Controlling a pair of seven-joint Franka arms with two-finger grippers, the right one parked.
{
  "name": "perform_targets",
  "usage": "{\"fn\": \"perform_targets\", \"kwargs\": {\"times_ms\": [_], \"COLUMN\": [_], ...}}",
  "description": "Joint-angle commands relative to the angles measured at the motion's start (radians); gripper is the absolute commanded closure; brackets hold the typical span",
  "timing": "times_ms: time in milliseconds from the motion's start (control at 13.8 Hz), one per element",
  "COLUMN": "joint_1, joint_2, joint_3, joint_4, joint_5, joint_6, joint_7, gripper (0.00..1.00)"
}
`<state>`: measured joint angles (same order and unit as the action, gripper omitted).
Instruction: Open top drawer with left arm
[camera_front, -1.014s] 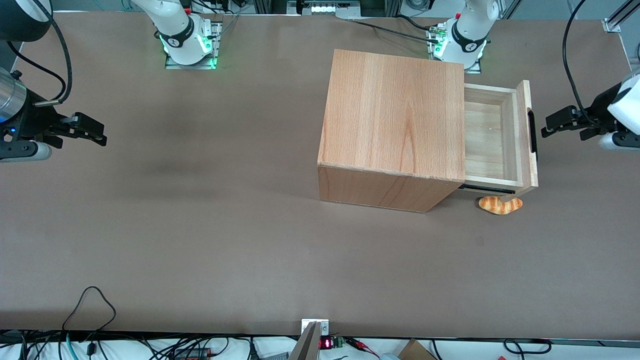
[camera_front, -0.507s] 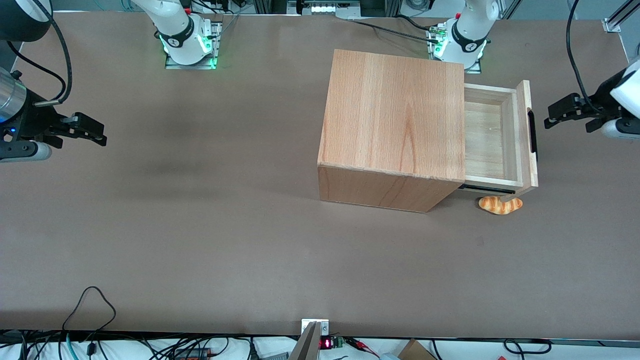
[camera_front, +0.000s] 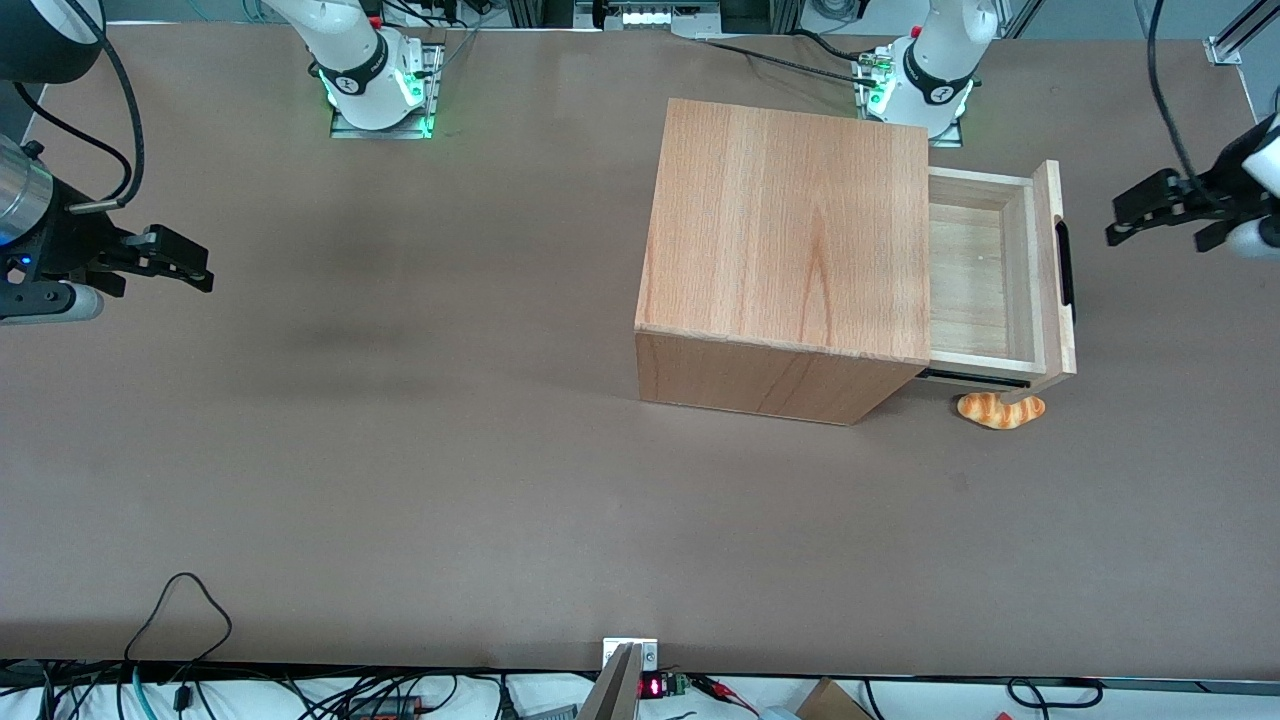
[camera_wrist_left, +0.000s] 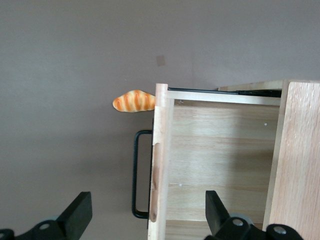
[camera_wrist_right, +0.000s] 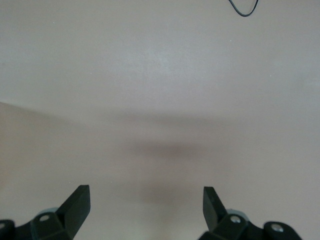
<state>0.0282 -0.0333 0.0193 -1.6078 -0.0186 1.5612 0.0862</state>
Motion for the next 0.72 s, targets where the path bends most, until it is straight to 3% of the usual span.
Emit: {"fn": "perform_targets", "kwargs": {"times_ms": [0,652], "joint_1": [-0.011,-0.011], "joint_2": [0.009,0.016], "joint_3": [0.013,0.011], "joint_4": [0.045,0.066], "joint_5": [0.029,0.028], "joint_6": [-0.032,-0.046], "joint_7": [0.006,-0.022], "gripper": [0.00,0.00]}}
